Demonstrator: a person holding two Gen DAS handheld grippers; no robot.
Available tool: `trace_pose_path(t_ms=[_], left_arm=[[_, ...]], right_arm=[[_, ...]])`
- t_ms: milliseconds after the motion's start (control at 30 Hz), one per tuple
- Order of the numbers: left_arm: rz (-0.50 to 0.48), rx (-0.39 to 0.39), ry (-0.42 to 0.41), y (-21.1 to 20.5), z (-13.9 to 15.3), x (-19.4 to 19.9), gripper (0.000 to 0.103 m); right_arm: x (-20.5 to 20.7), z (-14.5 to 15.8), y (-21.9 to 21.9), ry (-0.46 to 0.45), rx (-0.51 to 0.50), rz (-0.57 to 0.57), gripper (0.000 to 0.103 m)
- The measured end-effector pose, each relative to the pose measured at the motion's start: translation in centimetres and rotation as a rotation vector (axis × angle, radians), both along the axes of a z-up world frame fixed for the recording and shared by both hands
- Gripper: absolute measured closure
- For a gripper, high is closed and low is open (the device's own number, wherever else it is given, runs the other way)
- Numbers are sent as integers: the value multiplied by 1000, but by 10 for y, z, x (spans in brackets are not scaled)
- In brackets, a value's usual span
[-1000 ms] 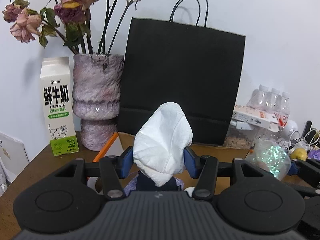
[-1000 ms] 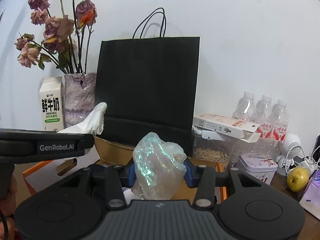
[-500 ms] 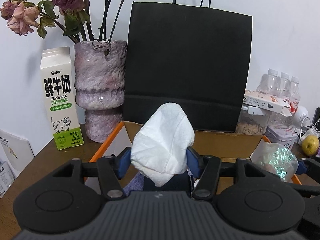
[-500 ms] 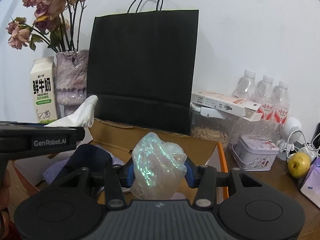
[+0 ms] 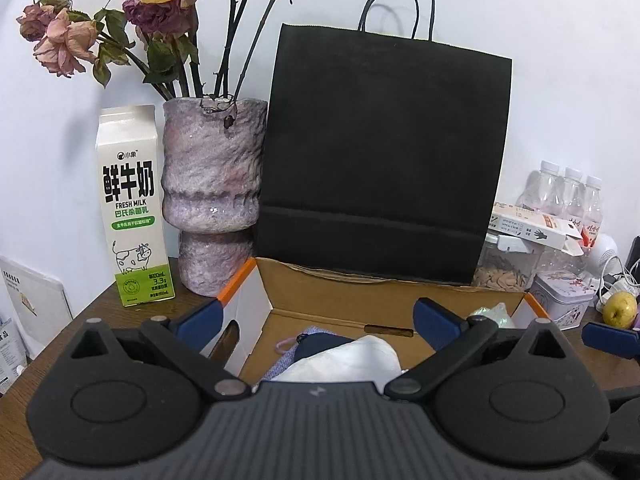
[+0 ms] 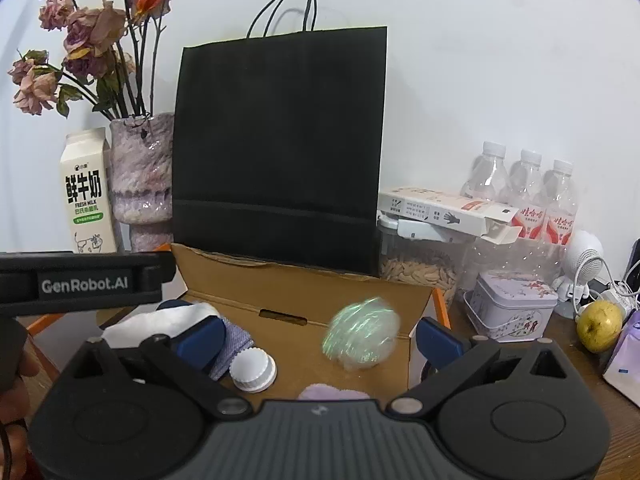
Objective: Organize objects
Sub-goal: 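Lower the bag and cloth into the box and open both tools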
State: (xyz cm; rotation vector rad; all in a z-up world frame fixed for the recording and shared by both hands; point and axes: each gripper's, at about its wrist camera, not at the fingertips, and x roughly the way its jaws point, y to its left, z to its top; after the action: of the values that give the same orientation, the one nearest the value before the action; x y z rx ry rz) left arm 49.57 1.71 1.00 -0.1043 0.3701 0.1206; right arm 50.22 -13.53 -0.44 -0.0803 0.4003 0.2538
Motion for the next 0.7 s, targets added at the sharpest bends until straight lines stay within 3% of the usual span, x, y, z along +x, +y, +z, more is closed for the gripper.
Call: trace_pose_path(t_ms=[700], left_arm=[[-12,-60,-42,9,21,-48,0]], right_arm=[[-49,21,-20,-50,32,-11,0]])
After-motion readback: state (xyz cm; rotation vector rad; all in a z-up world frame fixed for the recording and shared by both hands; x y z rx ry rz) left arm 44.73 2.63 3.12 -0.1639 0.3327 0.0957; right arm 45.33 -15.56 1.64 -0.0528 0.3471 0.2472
